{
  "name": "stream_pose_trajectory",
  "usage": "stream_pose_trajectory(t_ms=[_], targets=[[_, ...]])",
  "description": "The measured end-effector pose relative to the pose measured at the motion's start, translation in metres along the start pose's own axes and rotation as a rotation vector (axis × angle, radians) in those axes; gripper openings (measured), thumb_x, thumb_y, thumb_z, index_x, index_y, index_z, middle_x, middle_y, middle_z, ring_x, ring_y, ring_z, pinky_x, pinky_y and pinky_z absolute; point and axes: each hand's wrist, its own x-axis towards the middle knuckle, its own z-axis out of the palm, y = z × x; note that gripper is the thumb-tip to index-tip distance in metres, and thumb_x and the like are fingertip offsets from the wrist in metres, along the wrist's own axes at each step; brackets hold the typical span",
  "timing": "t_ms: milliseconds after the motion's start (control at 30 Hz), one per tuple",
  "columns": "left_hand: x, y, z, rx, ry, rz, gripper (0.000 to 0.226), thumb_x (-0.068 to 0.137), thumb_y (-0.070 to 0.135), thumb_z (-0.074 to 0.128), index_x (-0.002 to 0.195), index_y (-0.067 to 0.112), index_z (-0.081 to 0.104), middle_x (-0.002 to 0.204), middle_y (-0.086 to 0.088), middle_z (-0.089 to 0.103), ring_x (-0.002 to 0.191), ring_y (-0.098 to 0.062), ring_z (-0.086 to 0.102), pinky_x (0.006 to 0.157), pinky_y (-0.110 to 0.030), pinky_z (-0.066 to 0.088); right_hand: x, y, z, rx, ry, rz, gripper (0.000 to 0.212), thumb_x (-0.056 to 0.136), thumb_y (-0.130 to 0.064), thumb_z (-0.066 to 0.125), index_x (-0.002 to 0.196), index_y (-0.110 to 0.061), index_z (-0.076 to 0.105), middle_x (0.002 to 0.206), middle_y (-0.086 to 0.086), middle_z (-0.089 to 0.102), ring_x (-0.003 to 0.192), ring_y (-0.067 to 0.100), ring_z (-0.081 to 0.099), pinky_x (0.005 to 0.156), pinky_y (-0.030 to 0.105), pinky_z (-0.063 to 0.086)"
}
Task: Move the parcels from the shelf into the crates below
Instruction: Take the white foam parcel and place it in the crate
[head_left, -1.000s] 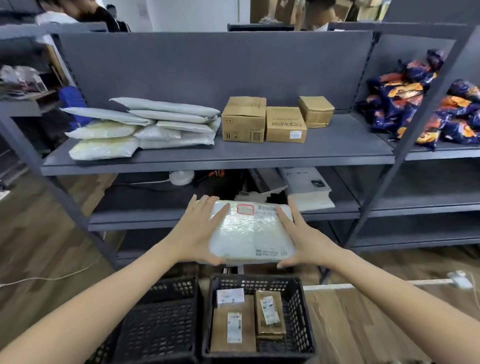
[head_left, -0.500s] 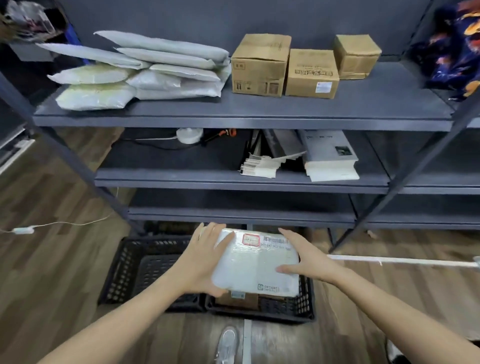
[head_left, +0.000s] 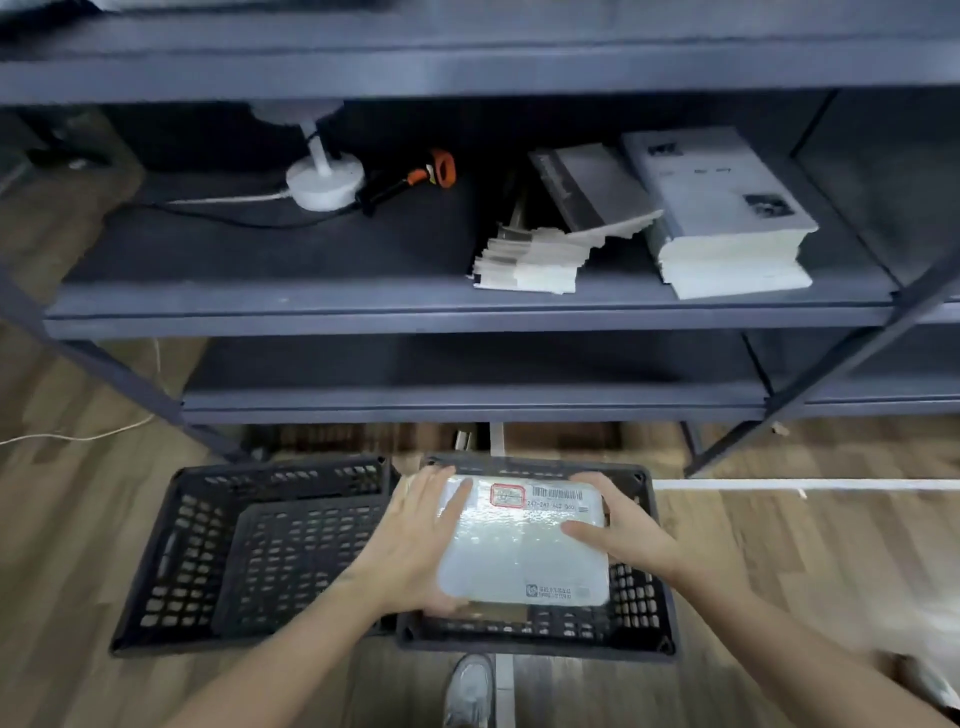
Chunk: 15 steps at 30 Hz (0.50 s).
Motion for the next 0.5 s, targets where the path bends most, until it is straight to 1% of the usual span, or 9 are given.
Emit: stream_pose_trajectory(t_ms=[33,133,167,200,267,300,400,467,500], targets=[[0.007,-0.001,0.018,-0.008,0.001,0.001,0.125,0.046,0.084,0.039,0.141,0.004,0.023,0.139,-0.028,0.040,0.130,-0.045,0.040,0.102,-0.056,0.039,0.012,0.014,0.008,0.002,0.003,0.004,0.052,0.087,-0.023,0.066,0.129,-0.024,0.035,0.120,-0.005,0.055,0.108,0.014,0.058,0.089,0.030,0.051],[0.026,-0.004,0.072,0.000,-0.044,-0.012,0.122,0.048,0.083,0.029,0.143,0.014,-0.003,0.150,-0.028,0.021,0.140,-0.045,0.018,0.112,-0.059,0.018,0.049,0.058,0.032,0.035,0.036,0.019,0.052,0.085,-0.025,0.068,0.126,-0.031,0.037,0.122,-0.001,0.055,0.109,0.018,0.059,0.090,0.039,0.053],[0.033,-0.005,0.092,0.017,-0.036,-0.012,0.124,0.049,0.084,0.034,0.143,0.014,-0.004,0.149,-0.028,0.022,0.140,-0.046,0.018,0.112,-0.061,0.018,0.061,0.072,0.040,0.041,0.048,0.014,0.051,0.084,-0.024,0.069,0.124,-0.031,0.037,0.121,0.000,0.057,0.108,0.018,0.060,0.088,0.039,0.053],[0.039,-0.007,0.108,0.033,-0.041,-0.011,0.128,0.048,0.084,0.044,0.144,0.011,0.002,0.145,-0.030,0.027,0.137,-0.047,0.025,0.109,-0.062,0.024,0.072,0.083,0.046,0.039,0.063,0.010,0.050,0.084,-0.022,0.069,0.123,-0.029,0.038,0.119,0.001,0.058,0.106,0.017,0.060,0.087,0.037,0.054],[0.049,-0.009,0.149,0.024,-0.025,-0.017,0.133,0.042,0.081,0.060,0.143,0.005,0.020,0.135,-0.030,0.041,0.127,-0.048,0.040,0.100,-0.062,0.038,0.092,0.109,0.063,0.030,0.096,-0.003,0.048,0.084,-0.018,0.069,0.122,-0.026,0.040,0.118,0.002,0.060,0.103,0.015,0.060,0.082,0.029,0.054],[0.054,-0.010,0.168,0.026,0.005,-0.016,0.132,0.041,0.080,0.063,0.142,0.003,0.024,0.132,-0.029,0.043,0.124,-0.048,0.044,0.097,-0.062,0.040,0.102,0.121,0.070,0.023,0.106,-0.014,0.047,0.085,-0.017,0.068,0.121,-0.026,0.040,0.118,0.002,0.060,0.103,0.014,0.060,0.078,0.024,0.053],[0.062,-0.013,0.223,0.040,0.073,-0.005,0.129,0.045,0.078,0.062,0.141,0.000,0.025,0.133,-0.027,0.037,0.124,-0.047,0.039,0.098,-0.062,0.039,0.128,0.157,0.094,0.008,0.114,-0.058,0.048,0.086,-0.017,0.066,0.126,-0.023,0.039,0.113,-0.006,0.057,0.105,0.013,0.057,0.068,0.011,0.046],[0.064,-0.014,0.256,0.053,0.089,-0.016,0.129,0.043,0.075,0.064,0.141,0.000,0.024,0.134,-0.026,0.032,0.125,-0.046,0.033,0.098,-0.063,0.038,0.142,0.176,0.110,-0.019,0.118,-0.085,0.049,0.088,-0.014,0.064,0.129,-0.018,0.038,0.100,-0.017,0.050,0.102,0.010,0.053,0.068,0.009,0.044],[0.064,-0.014,0.271,0.061,0.087,-0.022,0.131,0.042,0.073,0.065,0.142,0.001,0.021,0.134,-0.026,0.031,0.125,-0.047,0.032,0.098,-0.063,0.038,0.148,0.184,0.117,-0.036,0.124,-0.096,0.050,0.088,-0.014,0.064,0.130,-0.017,0.037,0.095,-0.019,0.047,0.101,0.009,0.051,0.071,0.011,0.046]])
